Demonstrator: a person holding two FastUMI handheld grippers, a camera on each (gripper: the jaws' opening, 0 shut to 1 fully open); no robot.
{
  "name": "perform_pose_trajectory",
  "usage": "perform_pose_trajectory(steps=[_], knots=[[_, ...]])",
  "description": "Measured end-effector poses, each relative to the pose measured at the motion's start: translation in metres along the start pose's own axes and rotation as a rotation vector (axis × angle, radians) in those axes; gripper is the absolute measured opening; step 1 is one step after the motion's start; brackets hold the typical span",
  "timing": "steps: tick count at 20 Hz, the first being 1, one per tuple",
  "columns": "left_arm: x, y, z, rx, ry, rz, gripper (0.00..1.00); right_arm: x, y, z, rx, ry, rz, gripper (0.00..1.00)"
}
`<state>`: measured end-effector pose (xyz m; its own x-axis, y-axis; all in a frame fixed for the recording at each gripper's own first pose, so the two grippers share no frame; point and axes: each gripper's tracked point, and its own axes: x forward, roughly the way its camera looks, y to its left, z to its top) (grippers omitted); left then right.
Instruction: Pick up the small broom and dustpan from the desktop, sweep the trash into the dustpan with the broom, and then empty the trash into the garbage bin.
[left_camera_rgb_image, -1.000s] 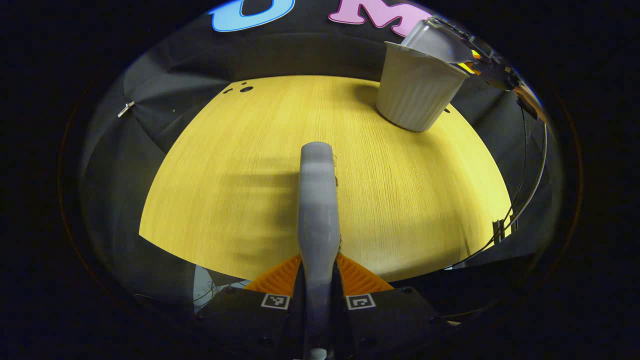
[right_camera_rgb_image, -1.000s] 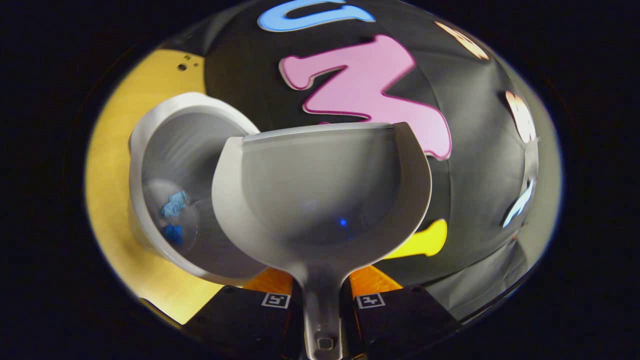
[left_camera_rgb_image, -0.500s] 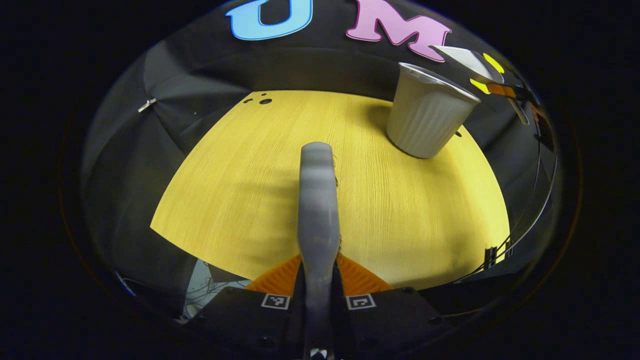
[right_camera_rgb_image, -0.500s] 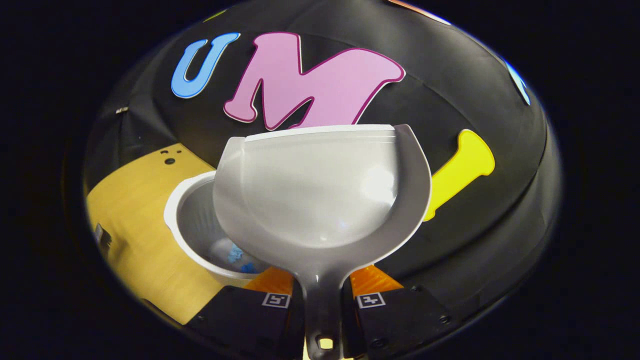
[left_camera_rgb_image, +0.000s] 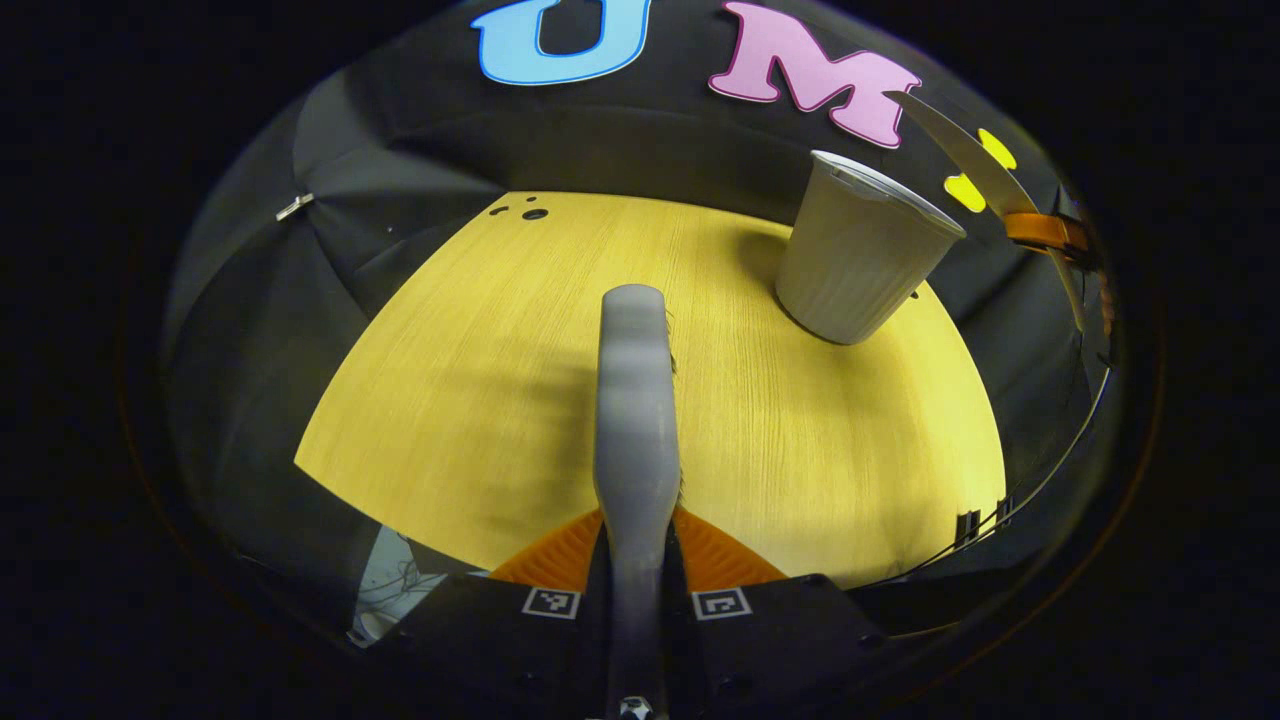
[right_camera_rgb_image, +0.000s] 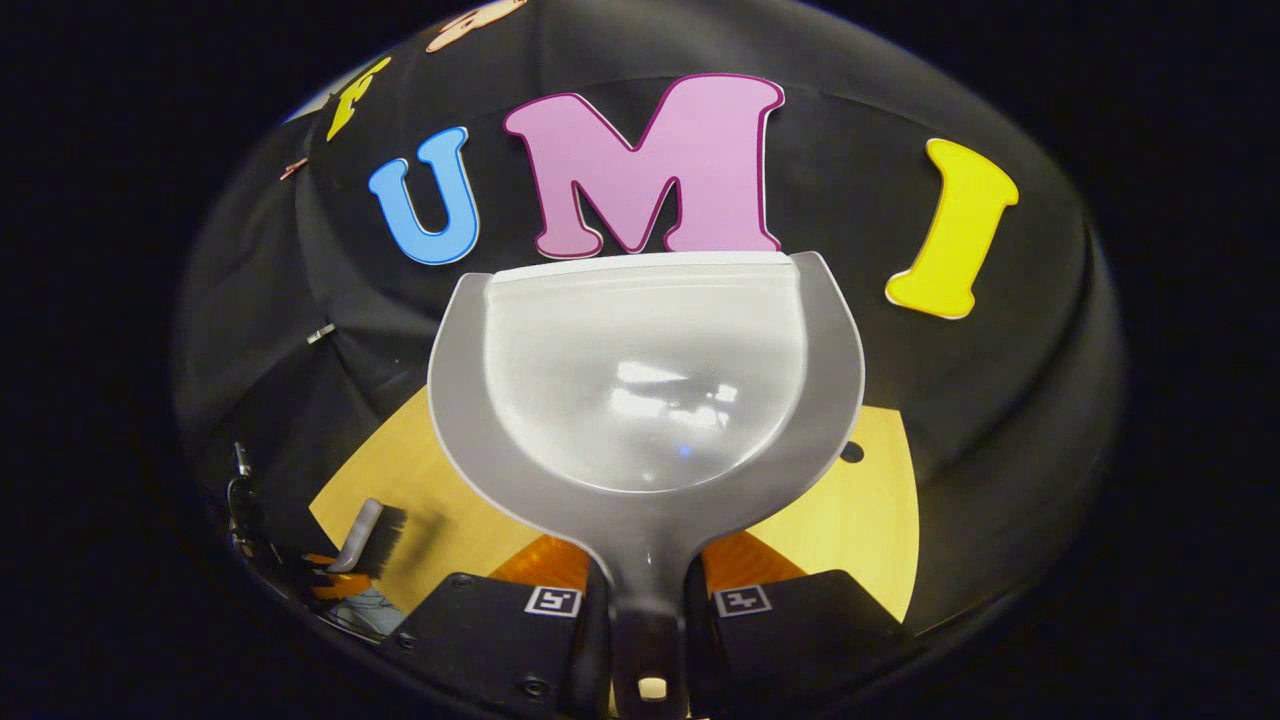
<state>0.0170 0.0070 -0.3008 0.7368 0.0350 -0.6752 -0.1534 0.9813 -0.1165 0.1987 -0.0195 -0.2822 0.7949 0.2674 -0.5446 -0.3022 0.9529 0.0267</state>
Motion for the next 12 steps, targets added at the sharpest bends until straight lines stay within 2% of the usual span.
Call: perform_pose_trajectory(steps=[2, 6, 8, 9, 10, 11, 12], knots=[[0.005, 0.016, 0.005, 0.029, -0.003, -0.022, 0.26, -0.014, 0.024, -0.005, 0.003, 0.009, 0.007, 0.33], [0.022, 0.048, 0.003, 0.058, 0.016, -0.059, 0.29, -0.029, 0.098, -0.032, 0.057, 0.045, 0.079, 0.33], [0.035, 0.066, 0.0, 0.058, 0.031, -0.068, 0.29, -0.027, 0.121, -0.057, 0.04, 0.08, 0.09, 0.33], [0.041, 0.074, -0.001, 0.054, 0.042, -0.075, 0.23, -0.022, 0.132, -0.072, 0.035, 0.108, 0.086, 0.33], [0.047, 0.081, -0.001, 0.051, 0.055, -0.083, 0.24, -0.016, 0.141, -0.089, 0.04, 0.146, 0.08, 0.33], [0.052, 0.087, -0.002, 0.052, 0.068, -0.091, 0.29, -0.01, 0.152, -0.107, 0.052, 0.179, 0.078, 0.33], [0.056, 0.093, -0.002, 0.063, 0.078, -0.099, 0.26, -0.004, 0.162, -0.122, 0.068, 0.213, 0.078, 0.33]])
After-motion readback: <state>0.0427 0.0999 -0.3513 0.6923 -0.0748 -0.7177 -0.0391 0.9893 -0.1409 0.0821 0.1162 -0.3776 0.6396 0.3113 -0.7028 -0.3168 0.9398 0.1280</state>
